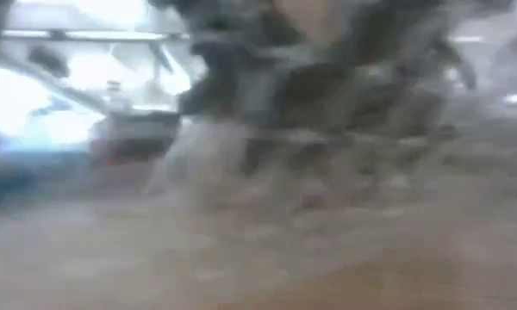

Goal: Wrap mug
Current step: Wrap the orange mug using the transparent bubble wrap

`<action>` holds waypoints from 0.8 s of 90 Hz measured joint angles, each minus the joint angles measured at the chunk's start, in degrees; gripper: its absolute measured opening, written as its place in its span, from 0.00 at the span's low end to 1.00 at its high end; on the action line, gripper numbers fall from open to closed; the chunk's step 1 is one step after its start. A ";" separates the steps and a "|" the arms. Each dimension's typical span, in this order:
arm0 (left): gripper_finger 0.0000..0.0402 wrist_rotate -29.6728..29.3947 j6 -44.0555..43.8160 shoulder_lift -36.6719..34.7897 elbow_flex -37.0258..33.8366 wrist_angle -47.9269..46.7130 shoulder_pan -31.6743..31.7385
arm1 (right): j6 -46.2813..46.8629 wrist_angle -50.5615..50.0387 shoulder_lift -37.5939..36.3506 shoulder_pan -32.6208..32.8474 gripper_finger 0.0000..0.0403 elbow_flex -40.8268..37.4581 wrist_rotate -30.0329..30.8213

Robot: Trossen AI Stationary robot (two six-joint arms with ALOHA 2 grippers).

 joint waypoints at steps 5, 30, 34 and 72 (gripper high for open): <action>0.03 -0.28 0.98 -0.07 0.77 0.03 0.00 | 0.26 -1.69 -0.88 0.31 0.44 0.00 0.32; 0.03 -0.99 0.66 -0.09 0.88 -1.34 0.07 | 3.48 -4.08 -1.35 1.76 0.41 0.02 -2.03; 0.03 -1.00 0.50 -0.08 0.88 -1.37 0.07 | 4.70 -4.26 -1.33 1.94 0.41 0.02 -2.45; 0.03 2.25 -2.68 -0.09 0.88 -0.86 1.03 | 9.30 -3.80 -0.89 5.75 0.40 -3.17 -0.76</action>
